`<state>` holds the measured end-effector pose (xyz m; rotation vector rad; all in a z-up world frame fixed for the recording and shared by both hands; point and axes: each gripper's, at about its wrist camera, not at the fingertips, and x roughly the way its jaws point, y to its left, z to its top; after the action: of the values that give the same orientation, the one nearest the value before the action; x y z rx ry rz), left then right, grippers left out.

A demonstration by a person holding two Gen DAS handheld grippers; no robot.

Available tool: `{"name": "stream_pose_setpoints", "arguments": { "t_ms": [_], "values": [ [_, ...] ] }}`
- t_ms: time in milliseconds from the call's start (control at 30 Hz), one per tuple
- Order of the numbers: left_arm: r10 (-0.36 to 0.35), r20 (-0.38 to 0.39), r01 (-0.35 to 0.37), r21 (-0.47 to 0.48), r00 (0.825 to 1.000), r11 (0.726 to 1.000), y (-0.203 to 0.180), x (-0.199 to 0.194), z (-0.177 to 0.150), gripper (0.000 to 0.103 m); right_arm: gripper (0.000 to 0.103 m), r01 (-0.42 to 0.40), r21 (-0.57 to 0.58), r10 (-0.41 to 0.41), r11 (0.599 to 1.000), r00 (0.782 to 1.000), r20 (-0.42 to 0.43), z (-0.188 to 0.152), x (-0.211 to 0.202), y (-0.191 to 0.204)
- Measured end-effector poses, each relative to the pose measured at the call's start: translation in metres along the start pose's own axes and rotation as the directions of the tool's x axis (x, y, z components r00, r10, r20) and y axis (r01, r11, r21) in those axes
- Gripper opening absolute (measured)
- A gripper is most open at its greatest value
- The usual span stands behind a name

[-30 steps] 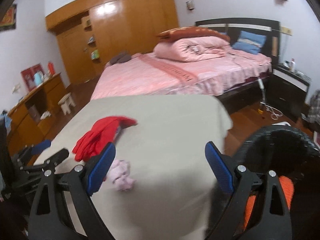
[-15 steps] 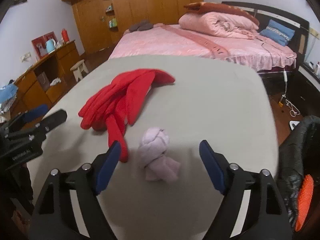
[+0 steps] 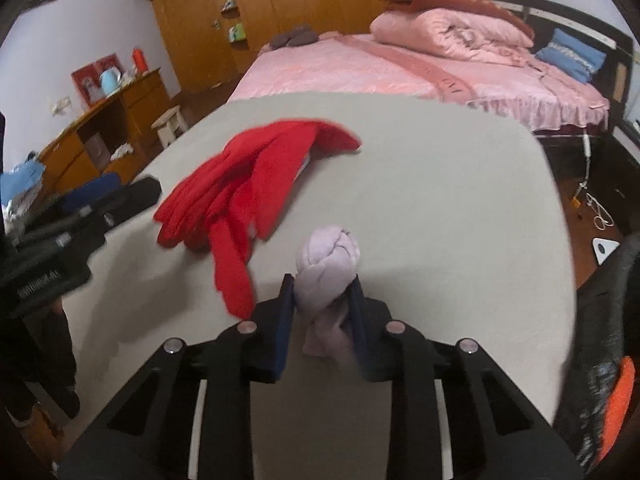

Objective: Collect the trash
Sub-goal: 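Grasp the pink sock with the right tool while the left tool grasps the red glove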

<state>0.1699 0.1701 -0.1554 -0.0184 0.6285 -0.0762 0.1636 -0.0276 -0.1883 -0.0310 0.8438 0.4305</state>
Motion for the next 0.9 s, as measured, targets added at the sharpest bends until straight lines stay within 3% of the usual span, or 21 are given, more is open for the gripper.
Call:
{"name": "stream_pose_setpoints", "arguments": {
  "t_ms": [200,367,467,567,900],
  "values": [
    [-0.058,-0.010,0.058,0.037,0.998,0.998,-0.025,0.020,0.011,0.063,0.025,0.044,0.048,-0.046,0.998,0.998,0.042,0.012,-0.013,-0.027],
    [-0.076,-0.073,0.080,0.054,0.994,0.995,-0.035,0.048,0.014,0.030,0.025,0.055,0.073,-0.059,0.996,0.997,0.055,0.018,-0.017,-0.041],
    [-0.076,-0.087,0.080,0.036,0.993,0.996,-0.032,0.055,0.013,0.016,0.025,0.054,0.076,-0.058,0.996,0.997,0.056,0.017,-0.018,-0.043],
    [-0.085,-0.080,0.086,0.011,0.993,0.996,-0.028,0.054,0.015,0.011,0.025,0.051,0.072,-0.055,0.996,0.997,0.055,0.016,-0.017,-0.044],
    [-0.115,-0.029,0.113,-0.061,0.993,0.992,-0.016,0.035,0.031,0.009,0.025,0.040,0.072,-0.047,0.997,0.995,0.086,0.023,-0.027,-0.042]
  ]
}}
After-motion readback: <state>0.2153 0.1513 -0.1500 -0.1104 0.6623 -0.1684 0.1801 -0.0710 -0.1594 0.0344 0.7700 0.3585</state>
